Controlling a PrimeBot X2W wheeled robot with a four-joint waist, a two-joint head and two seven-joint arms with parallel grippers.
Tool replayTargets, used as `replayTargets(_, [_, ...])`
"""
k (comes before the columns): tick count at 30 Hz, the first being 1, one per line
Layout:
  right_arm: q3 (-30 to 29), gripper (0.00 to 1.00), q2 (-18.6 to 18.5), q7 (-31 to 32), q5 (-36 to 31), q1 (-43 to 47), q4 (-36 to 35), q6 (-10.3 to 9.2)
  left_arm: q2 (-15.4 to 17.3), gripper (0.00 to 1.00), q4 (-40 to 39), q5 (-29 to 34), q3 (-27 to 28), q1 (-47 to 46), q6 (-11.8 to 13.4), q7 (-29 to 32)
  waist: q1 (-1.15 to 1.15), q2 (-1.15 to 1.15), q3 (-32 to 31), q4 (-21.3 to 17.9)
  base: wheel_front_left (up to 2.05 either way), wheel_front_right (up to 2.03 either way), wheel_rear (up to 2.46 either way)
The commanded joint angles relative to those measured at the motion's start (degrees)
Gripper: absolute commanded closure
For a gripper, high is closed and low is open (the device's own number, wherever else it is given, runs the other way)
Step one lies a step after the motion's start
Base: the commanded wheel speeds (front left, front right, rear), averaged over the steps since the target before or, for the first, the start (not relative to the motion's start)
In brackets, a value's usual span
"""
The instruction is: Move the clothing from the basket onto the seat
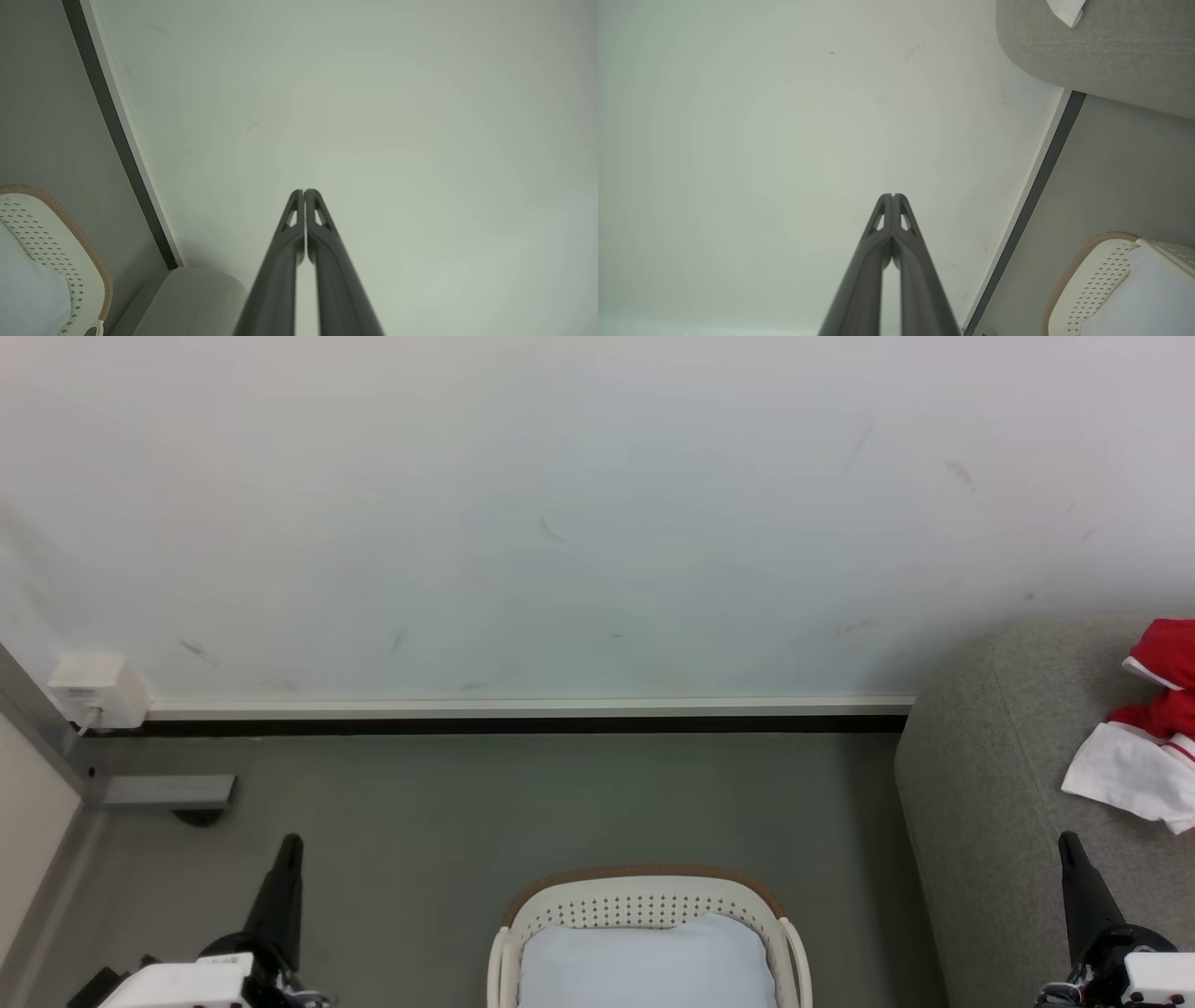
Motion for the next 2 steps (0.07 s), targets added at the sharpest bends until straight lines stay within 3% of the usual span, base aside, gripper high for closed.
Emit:
replayTargets(1, [-0.2,1.0,-0.4,0.15,0.07,-0.65,-0.31,-0.12,0.13,1.0,-0.14,-0.77,0.05,-0.43,-0.13,0.22,0.0,0.0,0.0,0.0,0.0,0.0,0.0])
replayTargets(2, [-0.19,1.0,-0.4,0.15,0.07,-0.65,-0.31,-0.12,0.13,1.0,-0.14,-0.77,0.05,-0.43,-0.13,0.22,0.0,0.0,0.0,0.0,0.0,0.0,0.0])
